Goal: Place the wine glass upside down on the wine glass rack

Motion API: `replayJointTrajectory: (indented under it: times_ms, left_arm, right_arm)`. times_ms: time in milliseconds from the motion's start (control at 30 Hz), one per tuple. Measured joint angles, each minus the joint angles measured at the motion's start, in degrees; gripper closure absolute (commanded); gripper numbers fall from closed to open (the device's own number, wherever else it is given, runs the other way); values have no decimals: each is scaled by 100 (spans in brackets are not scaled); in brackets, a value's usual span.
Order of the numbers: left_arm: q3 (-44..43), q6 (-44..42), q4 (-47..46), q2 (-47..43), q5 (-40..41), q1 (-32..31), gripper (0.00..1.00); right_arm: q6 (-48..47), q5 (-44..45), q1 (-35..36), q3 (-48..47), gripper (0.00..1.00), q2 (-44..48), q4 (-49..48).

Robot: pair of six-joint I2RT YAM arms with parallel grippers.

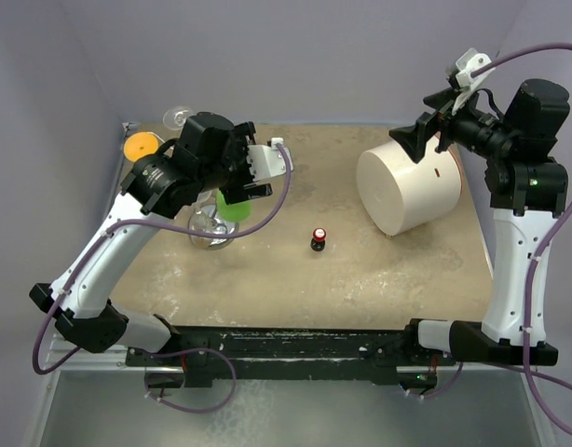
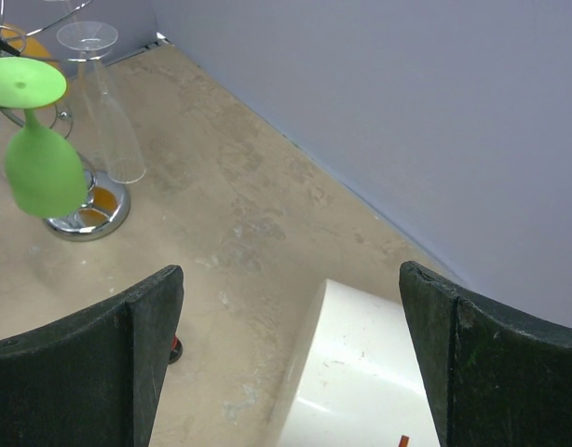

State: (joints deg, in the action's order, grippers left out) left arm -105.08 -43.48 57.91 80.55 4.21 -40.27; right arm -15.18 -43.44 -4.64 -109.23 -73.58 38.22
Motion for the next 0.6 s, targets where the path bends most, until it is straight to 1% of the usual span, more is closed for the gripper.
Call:
replayJointTrajectory:
  times_ms: [67, 333, 600]
  left_arm:
    - [0, 98, 2, 0, -63, 0, 0]
    - [-2, 400, -22, -42, -240, 0, 1]
    - [-109, 857, -186, -109, -249, 39, 1]
  right_arm:
    - [-2, 17, 0, 7, 0, -9, 0]
    - [-74, 186, 0, 37, 0, -28, 57]
    - [-181, 474, 0, 85, 0, -76, 98]
